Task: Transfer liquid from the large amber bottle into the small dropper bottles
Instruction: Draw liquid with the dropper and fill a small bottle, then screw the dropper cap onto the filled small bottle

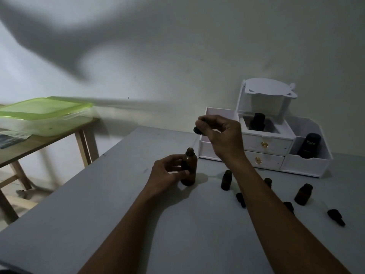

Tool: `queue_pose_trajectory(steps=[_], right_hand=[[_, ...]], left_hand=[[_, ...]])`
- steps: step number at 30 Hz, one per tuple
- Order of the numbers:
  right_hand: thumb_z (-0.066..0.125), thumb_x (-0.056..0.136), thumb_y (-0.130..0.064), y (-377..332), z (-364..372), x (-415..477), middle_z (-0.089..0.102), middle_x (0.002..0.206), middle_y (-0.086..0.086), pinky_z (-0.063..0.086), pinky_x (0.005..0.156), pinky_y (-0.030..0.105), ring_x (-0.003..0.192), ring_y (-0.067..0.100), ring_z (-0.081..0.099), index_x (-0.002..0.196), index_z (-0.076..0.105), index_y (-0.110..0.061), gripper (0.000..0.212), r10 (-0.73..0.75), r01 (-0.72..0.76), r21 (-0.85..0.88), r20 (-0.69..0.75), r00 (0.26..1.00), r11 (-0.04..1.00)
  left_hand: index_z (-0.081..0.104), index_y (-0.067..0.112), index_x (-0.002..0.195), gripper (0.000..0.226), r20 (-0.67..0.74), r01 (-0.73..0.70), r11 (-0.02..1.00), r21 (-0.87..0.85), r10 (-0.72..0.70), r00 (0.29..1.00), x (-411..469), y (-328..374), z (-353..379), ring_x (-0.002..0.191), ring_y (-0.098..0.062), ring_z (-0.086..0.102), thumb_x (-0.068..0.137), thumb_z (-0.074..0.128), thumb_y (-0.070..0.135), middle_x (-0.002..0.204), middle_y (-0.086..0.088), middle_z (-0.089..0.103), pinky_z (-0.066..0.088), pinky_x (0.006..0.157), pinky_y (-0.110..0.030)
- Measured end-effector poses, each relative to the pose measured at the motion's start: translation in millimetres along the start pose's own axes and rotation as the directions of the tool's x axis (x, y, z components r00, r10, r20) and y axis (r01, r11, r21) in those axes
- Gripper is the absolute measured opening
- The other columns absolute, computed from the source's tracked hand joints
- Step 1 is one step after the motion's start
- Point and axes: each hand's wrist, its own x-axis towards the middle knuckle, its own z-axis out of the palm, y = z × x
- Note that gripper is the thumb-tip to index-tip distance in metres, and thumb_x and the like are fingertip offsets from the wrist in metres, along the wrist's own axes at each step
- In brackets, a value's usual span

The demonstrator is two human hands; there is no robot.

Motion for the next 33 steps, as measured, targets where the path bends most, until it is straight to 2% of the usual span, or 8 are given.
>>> queue_pose_trajectory(steps=[6, 12, 15, 18, 21, 26, 28, 33], right_hand=[[0.078, 0.083, -0.023, 23, 12, -10, 0.076, 0.094, -0.003, 0.053, 0.078, 0.012, 0.084, 0.001, 0.07, 0.1, 0.077, -0.015, 0.019, 0.084, -0.039, -0.257, 0.166, 0.983, 0.966], [0.081, 0.08, -0.028, 24, 11, -13, 0.075, 0.096, -0.005, 0.05, 0.073, 0.007, 0.086, 0.002, 0.069, 0.103, 0.076, -0.016, 0.027, 0.133, -0.078, -0.29, 0.174, 0.976, 0.954], [0.08, 0.08, -0.032, 16, -2, -12, 0.072, 0.093, -0.012, 0.05, 0.069, 0.002, 0.083, -0.005, 0.067, 0.107, 0.074, -0.019, 0.031, 0.118, -0.072, -0.272, 0.16, 0.98, 0.96], [0.078, 0.083, -0.022, 5, -28, -11, 0.072, 0.09, -0.014, 0.049, 0.071, 0.003, 0.082, -0.007, 0.067, 0.099, 0.076, -0.021, 0.016, 0.086, -0.052, -0.267, 0.119, 0.989, 0.962], [0.075, 0.083, -0.008, -2, -61, -21, 0.072, 0.09, -0.013, 0.05, 0.072, 0.004, 0.084, -0.004, 0.067, 0.095, 0.075, -0.02, 0.017, 0.124, -0.053, -0.335, 0.195, 0.973, 0.941], [0.067, 0.081, 0.008, 5, -97, -61, 0.069, 0.099, -0.013, 0.058, 0.079, 0.019, 0.092, 0.0, 0.065, 0.092, 0.072, -0.028, 0.038, 0.316, -0.078, -0.538, 0.366, 0.875, 0.839], [0.07, 0.077, 0.006, 14, -104, -75, 0.067, 0.103, -0.013, 0.056, 0.079, 0.021, 0.096, 0.001, 0.062, 0.092, 0.073, -0.031, 0.04, 0.36, -0.038, -0.61, 0.415, 0.835, 0.791], [0.069, 0.085, -0.003, 29, -101, -91, 0.053, 0.133, -0.011, 0.042, 0.1, 0.022, 0.123, 0.01, 0.047, 0.111, 0.072, -0.026, 0.035, 0.449, 0.127, -0.779, 0.477, 0.756, 0.613]], left_hand=[[0.065, 0.036, 0.114, 0.044, 0.004, -0.002, 1.0, -0.004, 0.002, 1.0, 0, 0, 1, 0.1, -0.007, 0.068, 0.08, 0.079, 0.012, 0.107, 0.013, 0.071, 0.054, 0.083, -0.024], [0.064, 0.031, 0.119, 0.047, -0.002, -0.012, 1.0, 0.006, 0.012, 1.0, 1, -2, 0, 0.103, -0.01, 0.067, 0.079, 0.079, 0.012, 0.112, 0.006, 0.07, 0.056, 0.091, -0.033], [0.063, 0.024, 0.125, 0.05, -0.129, -0.13, 0.982, 0.135, 0.148, 0.981, 0, 1, 2, 0.1, -0.007, 0.066, 0.079, 0.081, 0.019, 0.111, 0.006, 0.069, 0.055, 0.08, -0.023], [0.068, 0.026, 0.11, 0.031, -0.292, -0.263, 0.931, 0.255, 0.333, 0.896, -7, 9, 3, 0.084, -0.004, 0.067, 0.081, 0.079, 0.025, 0.09, 0.011, 0.069, 0.054, 0.067, -0.015], [0.071, 0.025, 0.094, 0.013, -0.303, -0.366, 0.893, 0.263, 0.436, 0.847, -22, 23, 11, 0.075, -0.006, 0.069, 0.082, 0.075, 0.026, 0.079, 0.013, 0.069, 0.055, 0.068, -0.015], [0.074, 0.022, 0.092, 0.008, -0.119, -0.296, 0.944, 0.144, 0.313, 0.942, -36, 33, 48, 0.067, -0.01, 0.071, 0.084, 0.075, 0.02, 0.074, 0.004, 0.072, 0.06, 0.068, -0.026], [0.072, 0.023, 0.101, 0.017, -0.02, -0.251, 0.956, 0.152, 0.256, 0.966, -32, 32, 62, 0.072, -0.005, 0.07, 0.085, 0.075, 0.019, 0.076, 0.006, 0.071, 0.059, 0.071, -0.02], [0.061, 0.018, 0.129, 0.045, 0.037, -0.1, 0.982, 0.159, 0.095, 0.995, -16, 26, 92, 0.095, -0.002, 0.062, 0.087, 0.073, 0.01, 0.114, 0.006, 0.065, 0.05, 0.071, -0.005]])
